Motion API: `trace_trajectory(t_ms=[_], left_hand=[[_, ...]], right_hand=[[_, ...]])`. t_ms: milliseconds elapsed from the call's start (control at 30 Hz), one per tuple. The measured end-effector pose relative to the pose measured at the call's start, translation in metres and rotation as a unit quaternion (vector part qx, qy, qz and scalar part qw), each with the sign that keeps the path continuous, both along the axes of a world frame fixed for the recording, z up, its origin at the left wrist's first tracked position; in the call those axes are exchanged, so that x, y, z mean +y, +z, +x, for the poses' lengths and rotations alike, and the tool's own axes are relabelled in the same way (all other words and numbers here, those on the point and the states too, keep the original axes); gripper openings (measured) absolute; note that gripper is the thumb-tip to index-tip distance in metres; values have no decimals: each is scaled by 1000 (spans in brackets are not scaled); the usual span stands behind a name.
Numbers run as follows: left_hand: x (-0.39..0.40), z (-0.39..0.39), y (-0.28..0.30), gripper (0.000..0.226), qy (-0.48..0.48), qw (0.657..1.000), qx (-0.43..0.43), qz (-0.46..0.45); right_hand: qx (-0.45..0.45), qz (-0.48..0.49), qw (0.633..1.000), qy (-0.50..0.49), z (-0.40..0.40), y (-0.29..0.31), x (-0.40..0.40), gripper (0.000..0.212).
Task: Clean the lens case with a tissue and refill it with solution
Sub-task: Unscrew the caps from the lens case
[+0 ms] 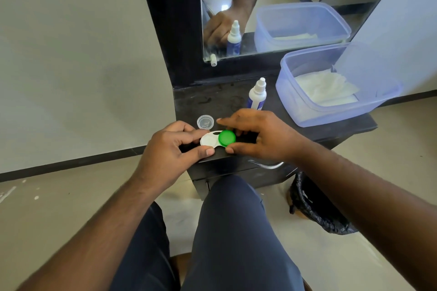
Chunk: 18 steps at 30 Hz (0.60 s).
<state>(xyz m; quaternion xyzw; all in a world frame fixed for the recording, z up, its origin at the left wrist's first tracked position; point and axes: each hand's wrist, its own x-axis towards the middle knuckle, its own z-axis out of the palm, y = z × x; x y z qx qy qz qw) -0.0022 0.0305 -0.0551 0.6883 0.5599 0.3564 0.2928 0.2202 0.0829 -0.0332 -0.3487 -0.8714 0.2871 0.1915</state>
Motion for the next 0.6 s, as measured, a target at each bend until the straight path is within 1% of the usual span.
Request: trace_trajectory(t_ms=[67, 167, 233, 267, 400, 500, 600], left_hand=[[0, -1, 0, 44, -4, 1000, 0, -1], [0, -1, 1, 41, -3, 1000, -4, -8], [1, -2, 0, 38, -7, 1000, -6, -6], [0, -3, 0, 39, -9, 1000, -7, -6], [1, -4, 0, 43, -11, 1000, -6, -1], [2, -2, 0, 42, -7, 1000, -3, -1], [2, -1, 0, 42, -9, 1000, 2, 2]], right_hand=[[14, 2, 1000, -21, -3, -1, -1, 62], [33, 14, 999, -31, -5, -2, -4, 49], [43, 25, 999, -10, -2, -2, -6, 41], [43, 24, 999, -1, -1, -1, -6, 41], [64, -31, 997, -23, -6, 0, -6, 54], [73, -44, 996, -18, -2, 0, -5, 46], [74, -65, 995, -13, -2, 2, -5, 52]])
